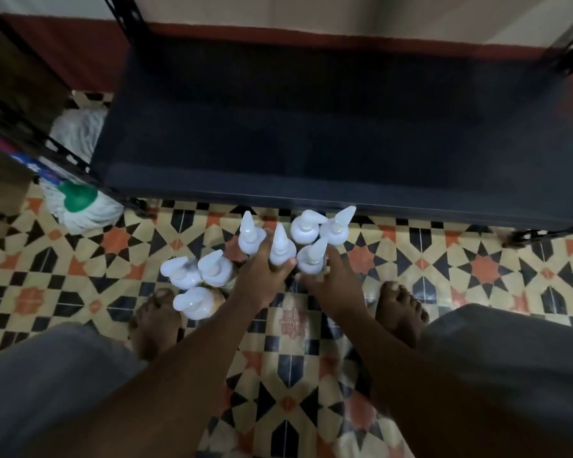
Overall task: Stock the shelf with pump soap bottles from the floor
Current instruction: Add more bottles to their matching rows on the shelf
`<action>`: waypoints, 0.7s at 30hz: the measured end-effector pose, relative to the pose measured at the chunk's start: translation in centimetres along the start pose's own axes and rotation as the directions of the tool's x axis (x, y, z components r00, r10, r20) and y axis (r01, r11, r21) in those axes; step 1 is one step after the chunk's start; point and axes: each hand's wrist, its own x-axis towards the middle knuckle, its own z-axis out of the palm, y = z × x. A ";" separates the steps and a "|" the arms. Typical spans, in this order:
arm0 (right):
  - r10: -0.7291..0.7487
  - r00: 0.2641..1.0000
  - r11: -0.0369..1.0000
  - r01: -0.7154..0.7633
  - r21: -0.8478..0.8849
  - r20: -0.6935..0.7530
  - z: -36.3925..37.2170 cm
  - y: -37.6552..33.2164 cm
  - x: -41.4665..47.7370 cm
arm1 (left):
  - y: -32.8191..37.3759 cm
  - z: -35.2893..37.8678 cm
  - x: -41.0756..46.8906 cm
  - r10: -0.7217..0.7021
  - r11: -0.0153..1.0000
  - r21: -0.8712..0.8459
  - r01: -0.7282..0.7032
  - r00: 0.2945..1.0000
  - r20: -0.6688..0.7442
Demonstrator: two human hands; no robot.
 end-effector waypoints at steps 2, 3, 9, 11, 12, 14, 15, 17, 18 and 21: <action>-0.006 1.000 1.000 0.006 0.010 -0.026 0.1 0.0 0.2 | -0.3 0.1 0.0 0.041 0.999 0.026 -0.040 0.999 -0.007; -0.001 1.000 1.000 0.002 0.010 -0.027 0.1 0.0 0.2 | -0.3 0.0 0.0 0.031 0.999 0.015 -0.031 1.000 -0.005; 0.092 0.995 0.995 -0.090 0.054 -0.037 -1.5 1.2 -1.9 | -0.6 -0.5 -2.3 -0.004 1.000 -0.031 0.004 1.000 0.025; 0.104 0.994 0.994 -0.103 0.027 -0.029 -2.5 1.5 -3.1 | -0.9 -0.5 -3.4 0.015 1.000 -0.027 -0.015 1.000 0.026; 0.110 0.993 0.994 -0.110 0.016 -0.030 -3.0 1.5 -3.7 | -0.7 -0.7 -4.1 0.031 0.999 -0.025 -0.031 0.999 0.023; 0.112 0.992 0.993 -0.110 0.038 -0.054 -4.1 0.9 -4.9 | 0.4 -1.6 -5.5 0.060 0.998 -0.023 -0.060 0.998 0.015; 0.107 0.992 0.993 -0.103 0.056 -0.069 -4.7 0.4 -5.4 | 1.1 -2.3 -6.1 0.080 0.997 -0.012 -0.080 0.997 0.008; 0.084 0.992 0.994 -0.076 0.083 -0.093 -6.3 -1.6 -6.5 | 2.9 -4.2 -7.0 0.122 0.992 0.029 -0.121 0.992 -0.021; 0.065 0.992 0.994 -0.055 0.096 -0.109 -7.2 -3.0 -6.9 | 4.0 -5.4 -7.4 0.119 0.992 0.042 -0.118 0.993 -0.025; -0.042 0.974 0.991 0.069 0.114 -0.224 -10.1 -8.0 -8.4 | 8.1 -9.6 -8.8 0.149 0.987 0.064 -0.147 0.989 -0.015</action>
